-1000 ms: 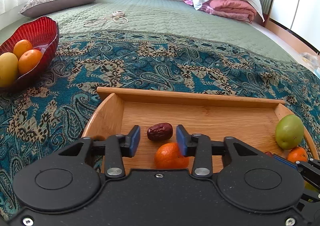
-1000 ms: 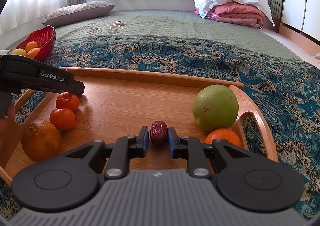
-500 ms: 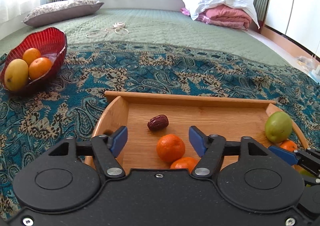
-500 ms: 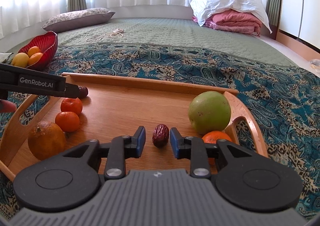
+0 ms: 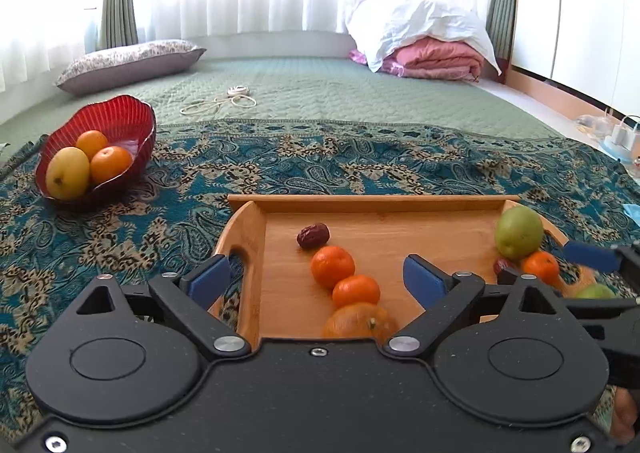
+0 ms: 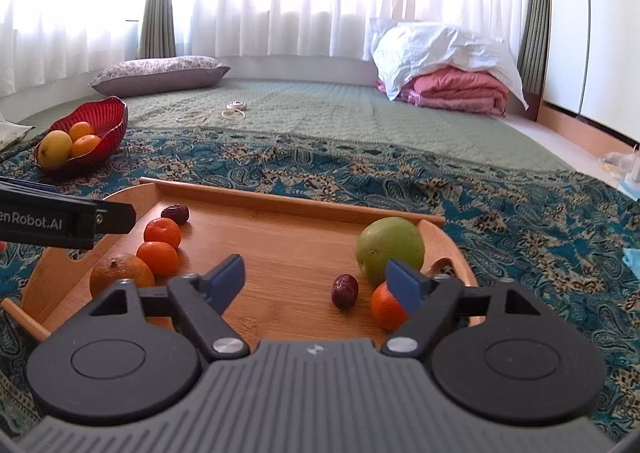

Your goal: Organize fruits

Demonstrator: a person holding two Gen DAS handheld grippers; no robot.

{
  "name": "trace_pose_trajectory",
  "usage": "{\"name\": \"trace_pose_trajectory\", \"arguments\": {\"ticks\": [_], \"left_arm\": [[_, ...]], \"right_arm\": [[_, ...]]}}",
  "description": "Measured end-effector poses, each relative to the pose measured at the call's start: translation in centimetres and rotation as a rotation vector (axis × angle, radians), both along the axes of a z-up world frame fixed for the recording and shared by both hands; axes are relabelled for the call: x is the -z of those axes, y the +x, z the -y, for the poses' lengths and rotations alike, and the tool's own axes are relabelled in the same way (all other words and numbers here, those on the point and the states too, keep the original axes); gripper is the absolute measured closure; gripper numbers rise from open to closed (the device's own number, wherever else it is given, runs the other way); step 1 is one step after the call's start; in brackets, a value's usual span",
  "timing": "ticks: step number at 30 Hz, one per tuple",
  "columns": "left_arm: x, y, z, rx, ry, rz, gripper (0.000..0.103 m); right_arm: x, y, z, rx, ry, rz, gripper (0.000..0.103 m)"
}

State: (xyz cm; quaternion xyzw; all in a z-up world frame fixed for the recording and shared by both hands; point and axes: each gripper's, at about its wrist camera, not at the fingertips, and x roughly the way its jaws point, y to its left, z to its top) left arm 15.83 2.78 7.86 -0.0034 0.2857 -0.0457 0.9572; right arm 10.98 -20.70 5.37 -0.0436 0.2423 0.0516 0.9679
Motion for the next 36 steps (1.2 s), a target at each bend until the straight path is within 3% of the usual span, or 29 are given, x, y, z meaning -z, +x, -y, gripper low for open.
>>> {"name": "trace_pose_trajectory", "arguments": {"ticks": [8, 10, 21, 36], "left_arm": [[0.3, -4.3, -0.1, -0.005, -0.003, 0.029, 0.008], [0.6, -5.3, -0.1, -0.01, -0.005, 0.025, 0.007], [2.7, -8.9, 0.0, -0.033, -0.013, 0.004, 0.007], [5.0, -10.8, 0.2, -0.046, 0.007, -0.005, 0.003]], "right_arm": [[0.1, -3.1, 0.1, 0.014, -0.028, 0.037, 0.007], [0.2, -4.0, 0.3, 0.02, -0.019, 0.049, 0.0], [1.1, -8.0, 0.6, 0.017, -0.025, 0.075, 0.0], [3.7, -9.5, 1.9, 0.079, 0.025, 0.031, 0.0]]}}
